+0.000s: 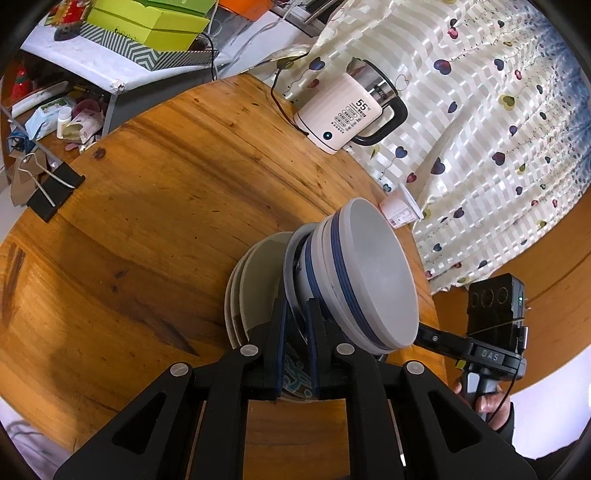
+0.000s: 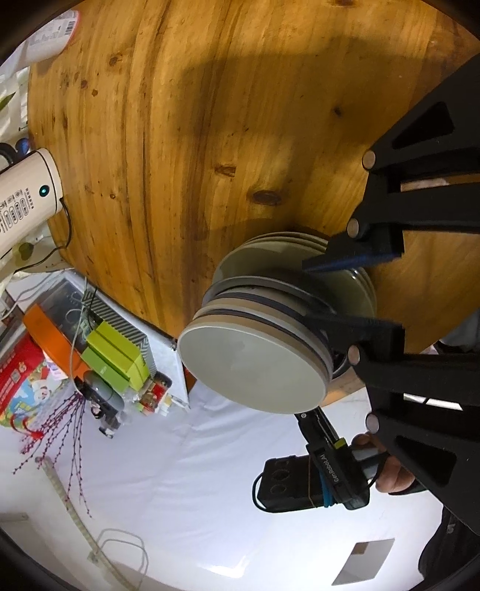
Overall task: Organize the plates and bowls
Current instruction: 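Lower the bowl stack onto the plates and open both grippers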
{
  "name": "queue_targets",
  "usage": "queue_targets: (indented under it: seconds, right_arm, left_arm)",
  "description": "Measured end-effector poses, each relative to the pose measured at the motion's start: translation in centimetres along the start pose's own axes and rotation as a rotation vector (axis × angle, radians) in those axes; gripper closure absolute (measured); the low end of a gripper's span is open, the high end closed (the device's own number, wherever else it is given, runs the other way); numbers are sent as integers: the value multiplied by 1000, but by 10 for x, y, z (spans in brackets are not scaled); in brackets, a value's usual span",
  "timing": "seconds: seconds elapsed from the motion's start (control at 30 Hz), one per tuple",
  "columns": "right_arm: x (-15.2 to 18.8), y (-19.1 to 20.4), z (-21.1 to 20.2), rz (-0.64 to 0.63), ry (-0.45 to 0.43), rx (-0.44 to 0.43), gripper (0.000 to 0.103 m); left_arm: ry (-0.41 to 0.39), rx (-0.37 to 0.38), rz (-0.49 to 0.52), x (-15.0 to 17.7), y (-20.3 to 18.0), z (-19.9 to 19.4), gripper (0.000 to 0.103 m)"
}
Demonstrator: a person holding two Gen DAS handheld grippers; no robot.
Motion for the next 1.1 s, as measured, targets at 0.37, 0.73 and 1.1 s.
queue_targets:
  seconds: [0.37,0.73,1.1]
  right_arm:
    - [10,7,-18,-42,-49,45,55]
    - [26,23,-26,-144,-76,169,33]
    - [42,36,-28,-262,-89,311,29]
  left_arm:
    - [-31,-95,52,6,-5,-7,72]
    - [-79,-190,138,17,-21,-23,56]
    - [-89,-309,243,31,-39,-25,53]
Point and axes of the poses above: each gripper's, at about its wrist camera, not at the fingertips, and z roughly the way its jaws point, y to its left, x to its underside, the point moved 9 cm from there along z, roughly the way its jaws point, and after that the axes turned 1 degree about x, right-handed, at the moved point
